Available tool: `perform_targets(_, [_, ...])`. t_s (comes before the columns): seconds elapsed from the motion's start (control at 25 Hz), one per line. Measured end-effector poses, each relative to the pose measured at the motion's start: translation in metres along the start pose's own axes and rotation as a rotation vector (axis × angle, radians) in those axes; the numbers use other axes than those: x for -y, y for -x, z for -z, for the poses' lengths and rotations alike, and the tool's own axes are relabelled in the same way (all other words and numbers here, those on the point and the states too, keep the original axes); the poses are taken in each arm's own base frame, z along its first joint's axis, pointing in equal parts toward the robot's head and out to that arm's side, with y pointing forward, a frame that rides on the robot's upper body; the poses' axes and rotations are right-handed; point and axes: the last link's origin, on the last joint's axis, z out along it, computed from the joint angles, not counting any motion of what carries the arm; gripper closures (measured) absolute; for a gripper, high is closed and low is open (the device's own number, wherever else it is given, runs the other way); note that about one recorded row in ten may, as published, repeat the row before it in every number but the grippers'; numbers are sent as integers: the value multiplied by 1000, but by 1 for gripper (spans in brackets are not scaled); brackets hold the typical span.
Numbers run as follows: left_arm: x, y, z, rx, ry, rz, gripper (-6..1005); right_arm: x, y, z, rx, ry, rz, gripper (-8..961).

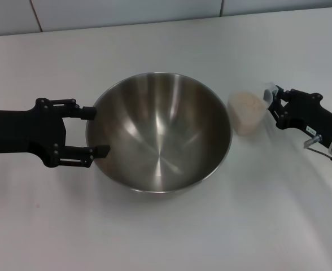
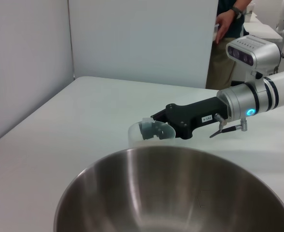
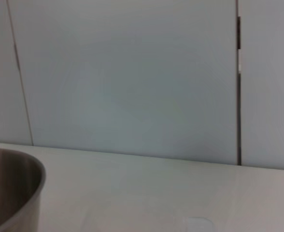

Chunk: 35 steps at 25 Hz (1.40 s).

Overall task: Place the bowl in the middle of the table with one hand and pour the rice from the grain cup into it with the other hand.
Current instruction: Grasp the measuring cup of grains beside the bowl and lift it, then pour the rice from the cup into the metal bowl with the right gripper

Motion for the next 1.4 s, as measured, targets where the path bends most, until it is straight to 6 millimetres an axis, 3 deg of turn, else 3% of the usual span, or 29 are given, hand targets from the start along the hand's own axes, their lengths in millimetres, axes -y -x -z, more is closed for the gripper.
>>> perform_targets(0.2, [0, 0, 0, 0, 3, 0, 185, -3, 0, -3, 3, 8, 8, 737])
perform_targets(0.4, [-1, 0, -1, 2, 9, -2, 184, -2, 2, -3, 10, -1, 3, 939])
perform_targets(0.6, [-1, -1, -1, 5, 12, -8, 185, 0, 9, 2, 80, -15, 9, 942])
perform_targets(0.84, [-1, -3, -1, 3, 12, -13, 185, -15, 39, 25, 388, -8, 143, 937])
perform_targets(0.88, [-1, -3, -1, 4, 12, -15, 185, -23, 51, 29, 487, -6, 225, 936])
perform_targets(1.0, [-1, -4, -2, 4, 15, -17, 184, -33, 59, 25, 550, -8, 327, 933])
perform_targets(1.08, [0, -5, -2, 4, 16, -22, 184, -50, 68, 8, 586, -27, 490, 930])
perform_targets(1.24, [0, -6, -2, 5, 17, -26, 184, -67, 71, -10, 579, -54, 659, 926])
perform_targets(1.28, [0, -7, -2, 6, 18, -31, 184, -79, 72, -19, 570, -80, 793, 925])
perform_targets(1.32, [0, -7, -2, 6, 18, -31, 184, -79, 72, -19, 570, -80, 793, 924])
perform_targets(1.4, [-1, -8, -2, 8, 22, -35, 185, -92, 70, -27, 551, -127, 982, 921])
